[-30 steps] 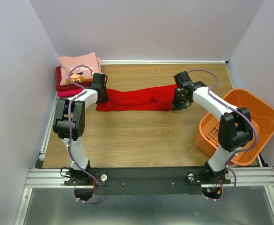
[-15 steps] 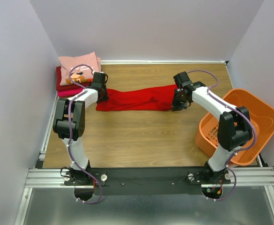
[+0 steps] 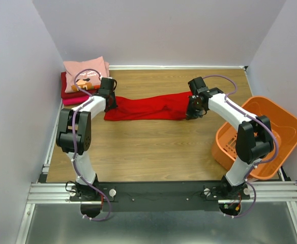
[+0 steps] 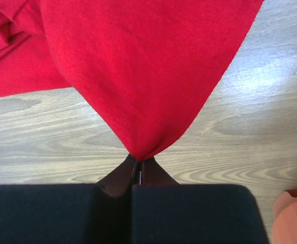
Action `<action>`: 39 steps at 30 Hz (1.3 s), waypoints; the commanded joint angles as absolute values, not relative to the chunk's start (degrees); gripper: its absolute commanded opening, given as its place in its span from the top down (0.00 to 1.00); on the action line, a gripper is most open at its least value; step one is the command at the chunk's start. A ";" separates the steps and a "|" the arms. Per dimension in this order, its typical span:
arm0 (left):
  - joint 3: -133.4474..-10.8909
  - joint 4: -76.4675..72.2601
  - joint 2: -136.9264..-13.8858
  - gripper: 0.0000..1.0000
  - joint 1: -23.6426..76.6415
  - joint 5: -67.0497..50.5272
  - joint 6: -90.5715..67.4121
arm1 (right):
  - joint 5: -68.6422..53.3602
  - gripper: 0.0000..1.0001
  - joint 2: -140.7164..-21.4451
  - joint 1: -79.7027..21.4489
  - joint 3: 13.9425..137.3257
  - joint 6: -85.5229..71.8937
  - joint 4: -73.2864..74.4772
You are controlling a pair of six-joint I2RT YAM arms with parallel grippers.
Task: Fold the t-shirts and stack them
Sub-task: Flatten the tshirt out
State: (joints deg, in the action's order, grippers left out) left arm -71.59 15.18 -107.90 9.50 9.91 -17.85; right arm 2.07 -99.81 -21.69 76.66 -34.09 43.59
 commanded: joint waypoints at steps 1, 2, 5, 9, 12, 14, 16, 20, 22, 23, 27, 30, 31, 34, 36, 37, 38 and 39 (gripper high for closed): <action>-69.79 17.22 -101.00 1.00 9.58 12.04 -17.84 | 2.37 1.00 -100.55 -22.06 78.40 -34.19 45.62; -68.74 17.40 -100.03 1.00 9.41 11.87 -18.02 | 2.46 0.99 -100.55 -22.06 78.40 -34.10 45.70; -67.07 18.19 -96.51 1.00 9.14 11.16 -18.19 | 2.64 1.00 -100.63 -22.06 78.31 -33.93 46.05; -64.17 19.95 -93.26 1.00 8.79 9.24 -17.93 | 2.37 0.99 -100.55 -21.97 78.31 -33.58 46.58; -61.10 21.00 -90.89 1.00 8.61 8.53 -17.75 | 2.72 0.99 -99.85 -22.06 77.96 -33.57 46.93; -59.34 21.36 -89.74 1.00 8.35 8.09 -17.75 | 2.90 0.99 -99.15 -22.06 77.61 -33.58 46.93; -56.52 21.27 -88.95 1.00 7.91 8.00 -18.01 | 2.90 0.99 -98.96 -22.06 76.99 -33.84 47.02; -53.62 20.83 -88.95 0.91 6.59 7.82 -18.80 | 2.55 0.99 -98.88 -22.06 76.38 -34.19 47.11; -53.87 20.92 -87.90 0.79 6.50 8.52 -19.25 | 2.55 0.99 -98.88 -22.06 76.38 -34.10 47.02; -54.83 21.35 -87.46 0.72 6.50 8.70 -19.42 | 2.64 0.99 -98.96 -22.06 76.38 -34.01 47.02; -57.47 21.62 -85.96 0.67 6.50 9.40 -19.51 | 2.72 0.99 -99.23 -21.97 76.73 -33.75 47.02; -58.88 21.53 -87.36 0.67 6.50 9.75 -19.51 | 2.37 0.99 -99.40 -22.06 76.99 -33.84 46.93; -59.06 21.45 -87.89 0.67 6.50 9.41 -19.60 | 2.46 1.00 -99.32 -22.06 76.82 -33.84 46.93; -59.24 20.92 -89.64 0.67 6.50 7.92 -19.86 | 2.64 0.99 -99.05 -22.06 76.73 -33.93 47.02; -58.98 20.83 -90.52 0.67 6.59 7.65 -20.04 | 2.81 1.00 -98.88 -22.06 76.38 -33.93 46.93; -58.80 20.83 -90.70 0.67 6.50 7.47 -20.13 | 2.81 0.99 -98.70 -22.06 76.29 -33.93 47.02; -58.45 21.00 -90.70 0.67 6.50 7.64 -20.13 | 2.99 1.00 -98.61 -22.06 76.12 -33.93 47.02; -58.19 21.09 -90.70 0.67 6.50 7.82 -20.21 | 2.90 0.99 -98.53 -22.06 76.03 -34.01 46.93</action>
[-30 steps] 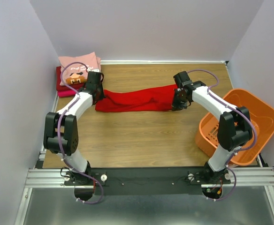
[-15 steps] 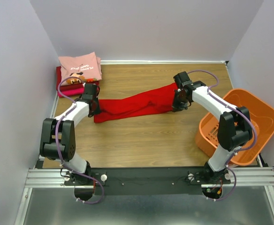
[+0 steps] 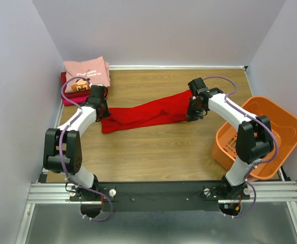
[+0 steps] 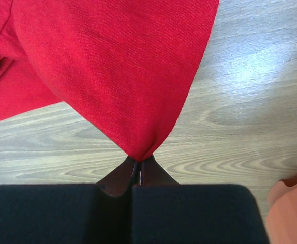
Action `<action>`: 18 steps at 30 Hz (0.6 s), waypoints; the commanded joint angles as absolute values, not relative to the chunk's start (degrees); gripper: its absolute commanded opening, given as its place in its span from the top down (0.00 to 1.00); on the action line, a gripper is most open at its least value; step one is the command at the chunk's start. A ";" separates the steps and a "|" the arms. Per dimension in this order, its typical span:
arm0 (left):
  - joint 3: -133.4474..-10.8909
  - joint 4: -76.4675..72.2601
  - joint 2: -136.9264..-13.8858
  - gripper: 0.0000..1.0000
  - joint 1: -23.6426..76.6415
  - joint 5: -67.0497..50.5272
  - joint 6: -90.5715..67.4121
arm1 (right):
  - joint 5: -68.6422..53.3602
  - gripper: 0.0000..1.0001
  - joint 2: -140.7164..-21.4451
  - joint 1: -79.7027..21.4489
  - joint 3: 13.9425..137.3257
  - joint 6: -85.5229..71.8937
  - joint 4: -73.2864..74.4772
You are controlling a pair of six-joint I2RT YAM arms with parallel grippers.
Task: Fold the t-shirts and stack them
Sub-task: Flatten the tshirt out
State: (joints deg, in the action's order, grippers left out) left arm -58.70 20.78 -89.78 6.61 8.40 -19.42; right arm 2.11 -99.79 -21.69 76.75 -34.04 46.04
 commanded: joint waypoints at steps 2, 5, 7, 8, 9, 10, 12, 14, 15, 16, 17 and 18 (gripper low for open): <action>-57.14 21.36 -90.18 0.67 6.50 8.78 -20.56 | 2.90 0.99 -98.35 -22.06 75.76 -34.10 46.93; -55.90 20.92 -89.91 0.67 6.50 8.88 -20.74 | 2.81 1.00 -98.44 -21.97 75.67 -34.19 47.02; -55.02 20.48 -90.00 0.67 6.50 8.53 -21.00 | 2.64 1.00 -98.52 -22.06 75.76 -34.19 47.02; -54.76 20.39 -90.00 0.67 6.50 8.35 -21.27 | 2.72 0.99 -98.61 -22.06 75.94 -34.19 47.02; -54.58 20.39 -90.17 0.67 6.50 8.44 -21.36 | 2.55 0.99 -98.61 -21.97 76.02 -34.10 47.02; -54.49 20.48 -90.18 0.67 6.50 8.44 -21.36 | 2.46 0.99 -98.70 -22.06 76.20 -34.10 47.02; -54.14 20.65 -90.09 0.67 6.50 8.79 -21.36 | 2.37 0.99 -98.70 -22.06 76.29 -34.01 47.02; -53.70 20.30 -90.18 0.67 6.50 8.96 -21.36 | 2.29 0.99 -98.79 -21.97 76.29 -34.10 46.93; -53.35 20.13 -90.35 0.67 6.50 8.96 -21.27 | 2.29 0.99 -98.70 -22.06 76.29 -34.10 46.93; -53.18 20.13 -90.70 0.67 6.50 8.96 -21.36 | 2.20 0.99 -98.79 -22.06 76.20 -34.10 46.93; -53.00 19.60 -90.79 0.67 6.50 8.88 -21.27 | 2.28 1.00 -98.79 -22.06 76.20 -34.19 47.02; -52.82 19.43 -90.79 0.67 6.50 8.79 -21.36 | 2.20 1.00 -98.79 -22.06 76.11 -34.10 46.93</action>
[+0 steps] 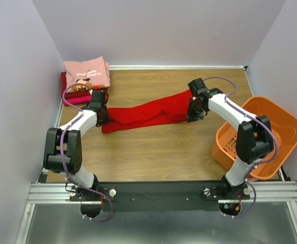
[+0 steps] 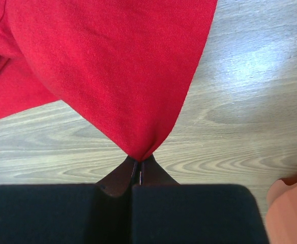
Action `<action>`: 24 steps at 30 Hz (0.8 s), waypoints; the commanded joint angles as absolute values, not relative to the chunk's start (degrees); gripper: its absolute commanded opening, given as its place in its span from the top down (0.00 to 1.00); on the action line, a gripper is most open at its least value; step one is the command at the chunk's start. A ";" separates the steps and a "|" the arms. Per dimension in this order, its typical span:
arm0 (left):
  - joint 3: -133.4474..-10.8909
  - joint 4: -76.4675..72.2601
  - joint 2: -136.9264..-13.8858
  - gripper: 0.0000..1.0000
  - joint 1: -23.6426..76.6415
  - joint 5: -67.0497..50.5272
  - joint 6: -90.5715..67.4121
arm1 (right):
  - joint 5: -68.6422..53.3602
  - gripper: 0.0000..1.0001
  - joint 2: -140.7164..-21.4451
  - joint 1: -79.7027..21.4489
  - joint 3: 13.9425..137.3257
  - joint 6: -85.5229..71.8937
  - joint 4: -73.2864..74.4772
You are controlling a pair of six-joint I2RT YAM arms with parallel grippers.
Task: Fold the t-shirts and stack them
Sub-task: Flatten the tshirt out
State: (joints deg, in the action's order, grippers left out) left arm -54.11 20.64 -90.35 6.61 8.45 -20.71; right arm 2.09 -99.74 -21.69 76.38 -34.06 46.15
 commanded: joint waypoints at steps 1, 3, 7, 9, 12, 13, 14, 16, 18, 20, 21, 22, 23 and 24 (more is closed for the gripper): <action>-52.82 19.16 -90.79 0.67 6.50 8.70 -21.36 | 2.11 1.00 -98.79 -21.97 76.11 -34.01 47.02; -52.91 18.98 -90.88 0.67 6.50 8.44 -21.45 | 2.11 0.99 -98.62 -22.06 76.11 -34.01 47.02; -53.26 18.55 -91.23 0.67 6.50 8.44 -21.45 | 2.11 1.00 -98.70 -21.97 76.11 -34.10 47.02; -53.52 18.37 -91.41 0.69 6.50 8.35 -21.27 | 2.02 0.99 -98.79 -22.06 76.11 -34.10 47.02; -54.14 18.37 -91.93 0.73 6.50 7.91 -21.01 | 2.02 1.00 -98.70 -21.97 76.11 -34.19 47.02; -54.31 18.20 -92.11 0.77 6.50 7.82 -21.01 | 2.02 0.99 -98.79 -22.06 76.11 -34.19 47.02; -54.32 18.19 -92.20 0.78 6.50 7.74 -20.92 | 1.93 1.00 -98.88 -21.97 76.11 -34.19 47.02; -54.67 18.28 -92.46 0.82 6.50 7.65 -20.74 | 2.02 0.99 -98.88 -22.06 76.03 -34.10 47.02; -55.02 18.37 -92.37 0.88 6.50 7.56 -20.74 | 2.02 0.99 -98.70 -22.06 76.03 -34.10 46.93; -55.20 18.63 -92.02 0.90 6.50 7.56 -20.74 | 2.02 0.99 -98.79 -22.06 76.03 -34.19 47.02; -55.63 18.98 -91.67 0.90 6.50 7.65 -20.74 | 2.02 0.99 -98.88 -21.97 76.11 -34.19 47.02; -55.81 19.16 -91.15 0.90 6.50 7.73 -20.74 | 2.02 0.99 -98.88 -22.06 76.11 -34.10 46.93; -56.07 19.77 -90.88 0.90 6.50 7.91 -20.57 | 1.93 0.99 -98.96 -22.06 76.20 -34.01 46.93; -56.42 19.95 -90.70 0.93 6.50 7.91 -20.57 | 1.93 0.99 -99.05 -22.06 76.29 -33.93 47.02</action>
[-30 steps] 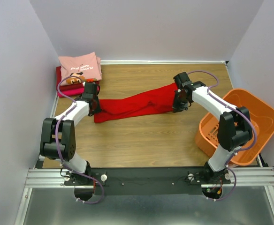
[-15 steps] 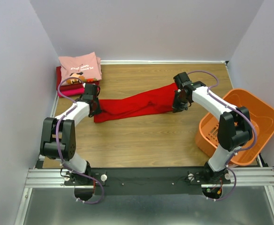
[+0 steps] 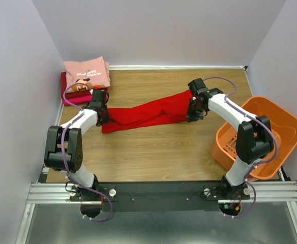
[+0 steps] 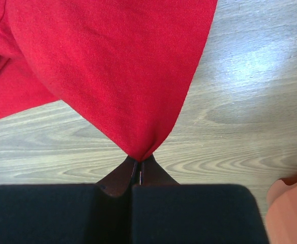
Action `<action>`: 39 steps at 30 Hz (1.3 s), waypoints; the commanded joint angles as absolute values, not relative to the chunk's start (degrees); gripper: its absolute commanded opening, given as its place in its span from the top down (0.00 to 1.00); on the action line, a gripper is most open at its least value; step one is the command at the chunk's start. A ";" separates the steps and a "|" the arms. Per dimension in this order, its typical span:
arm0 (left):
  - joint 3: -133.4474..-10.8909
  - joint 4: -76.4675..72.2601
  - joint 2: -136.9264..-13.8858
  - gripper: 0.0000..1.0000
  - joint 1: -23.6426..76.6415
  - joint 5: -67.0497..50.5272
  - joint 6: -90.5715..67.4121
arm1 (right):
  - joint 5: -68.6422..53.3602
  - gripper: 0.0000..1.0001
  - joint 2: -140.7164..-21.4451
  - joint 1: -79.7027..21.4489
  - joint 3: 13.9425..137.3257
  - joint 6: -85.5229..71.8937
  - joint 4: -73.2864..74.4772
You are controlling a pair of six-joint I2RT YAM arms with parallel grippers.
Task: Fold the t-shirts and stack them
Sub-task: Flatten the tshirt out
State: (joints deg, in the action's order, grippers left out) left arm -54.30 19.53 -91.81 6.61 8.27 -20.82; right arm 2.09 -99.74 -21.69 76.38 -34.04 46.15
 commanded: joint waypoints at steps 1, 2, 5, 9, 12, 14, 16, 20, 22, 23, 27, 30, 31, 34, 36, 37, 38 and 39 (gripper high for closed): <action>-56.95 20.21 -90.18 0.96 6.50 8.00 -20.48 | 1.93 1.00 -99.14 -22.06 76.46 -33.93 47.11; -57.30 20.65 -90.00 0.98 6.50 8.00 -20.30 | 1.85 1.00 -99.14 -21.97 76.46 -33.93 47.02; -58.18 21.44 -89.30 1.00 6.50 7.91 -20.21 | 1.85 0.99 -99.40 -22.06 76.82 -33.84 47.02; -59.58 22.50 -88.51 1.00 6.50 7.65 -20.04 | 2.20 0.99 -99.23 -21.97 76.99 -34.01 47.02; -60.38 23.55 -87.89 1.00 6.50 7.73 -19.95 | 3.07 0.99 -98.88 -22.06 77.60 -34.01 47.11; -61.69 23.99 -87.02 1.00 6.33 7.39 -19.86 | 3.95 1.00 -98.61 -21.97 78.22 -33.58 47.20; -63.45 24.69 -86.05 1.00 5.72 6.42 -20.04 | 4.48 0.99 -98.70 -21.97 79.88 -33.14 47.55; -67.49 26.45 -84.38 1.00 4.05 4.14 -20.39 | 6.32 0.99 -98.96 -21.80 83.40 -32.70 48.69; -70.04 27.24 -83.50 1.00 3.00 3.87 -20.30 | 6.85 0.99 -98.88 -21.71 84.98 -32.52 49.30; -70.92 27.68 -83.24 1.00 2.64 3.61 -20.22 | 7.20 1.00 -98.79 -21.53 86.90 -32.17 49.57; -74.17 28.92 -81.30 1.00 0.44 2.46 -20.39 | 8.87 0.99 -98.88 -20.57 92.62 -31.38 50.88; -76.20 28.30 -79.37 1.00 -2.46 0.71 -21.09 | 10.63 0.99 -99.14 -19.78 97.81 -30.50 51.33; -77.51 28.13 -78.67 1.00 -2.98 0.36 -21.53 | 10.98 0.99 -99.49 -19.25 99.13 -29.98 51.59; -80.59 27.86 -77.79 1.00 -3.52 -1.39 -21.97 | 12.12 1.00 -100.37 -17.94 105.19 -28.75 51.77; -82.43 27.51 -77.70 1.00 -3.60 -1.84 -22.06 | 13.88 1.00 -100.81 -17.67 108.27 -28.04 51.77; -84.70 27.34 -77.70 1.00 -3.69 -2.19 -22.23 | 15.37 0.99 -101.07 -17.23 111.67 -27.25 51.85; -85.86 26.90 -77.61 1.00 -3.69 -2.46 -22.41 | 16.08 0.99 -101.51 -17.05 113.54 -26.81 51.86; -87.00 26.63 -77.61 1.00 -3.69 -2.37 -22.59 | 16.78 0.99 -101.69 -16.88 115.64 -26.37 51.77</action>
State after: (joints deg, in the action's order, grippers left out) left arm -82.56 27.83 -79.09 -3.42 0.27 -21.67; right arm 11.27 -100.22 -17.72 108.84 -29.17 50.74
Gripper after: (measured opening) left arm 0.005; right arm 0.012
